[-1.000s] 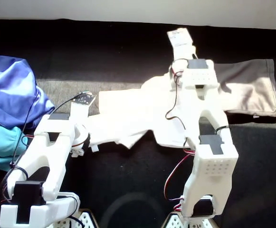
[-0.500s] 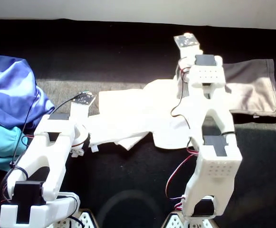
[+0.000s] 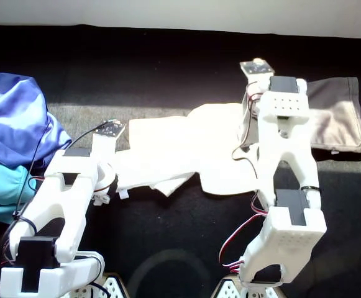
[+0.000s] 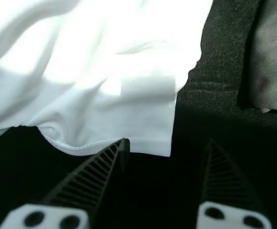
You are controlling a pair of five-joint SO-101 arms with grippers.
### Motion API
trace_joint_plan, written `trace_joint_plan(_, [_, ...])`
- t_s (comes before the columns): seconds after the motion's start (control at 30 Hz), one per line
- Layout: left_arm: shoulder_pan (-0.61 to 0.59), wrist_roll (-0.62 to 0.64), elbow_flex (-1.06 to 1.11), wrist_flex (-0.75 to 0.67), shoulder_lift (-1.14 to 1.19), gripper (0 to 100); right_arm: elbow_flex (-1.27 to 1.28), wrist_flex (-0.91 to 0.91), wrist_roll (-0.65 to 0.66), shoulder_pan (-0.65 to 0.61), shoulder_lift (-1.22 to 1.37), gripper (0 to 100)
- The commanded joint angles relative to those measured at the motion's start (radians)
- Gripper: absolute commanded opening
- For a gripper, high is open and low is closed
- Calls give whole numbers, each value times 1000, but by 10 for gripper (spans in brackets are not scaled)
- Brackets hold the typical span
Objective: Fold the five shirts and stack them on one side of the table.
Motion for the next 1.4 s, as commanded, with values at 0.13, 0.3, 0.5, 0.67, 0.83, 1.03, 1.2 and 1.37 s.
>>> trace_joint_plan(0.13, [-8,5,7,-17,8,10,163,-36,-2,4,-64,228])
trace_joint_plan(0.3, [-8,5,7,-17,8,10,269,-124,-3,13,-62,181])
trace_joint_plan(0.5, [-8,5,7,-17,8,10,380,-255,-3,12,-62,181])
trace_joint_plan(0.67, [-8,5,7,-17,8,10,443,-338,-3,16,-61,181])
trace_joint_plan(0.83, [-8,5,7,-17,8,10,478,-378,-3,18,-61,181])
trace_joint_plan(1.03, [-8,5,7,-17,8,10,447,-321,-3,18,-70,181])
trace_joint_plan(1.2, [-8,5,7,-17,8,10,366,-246,-3,48,-70,181])
trace_joint_plan(1.37, [-8,5,7,-17,8,10,326,-252,-3,84,-62,181])
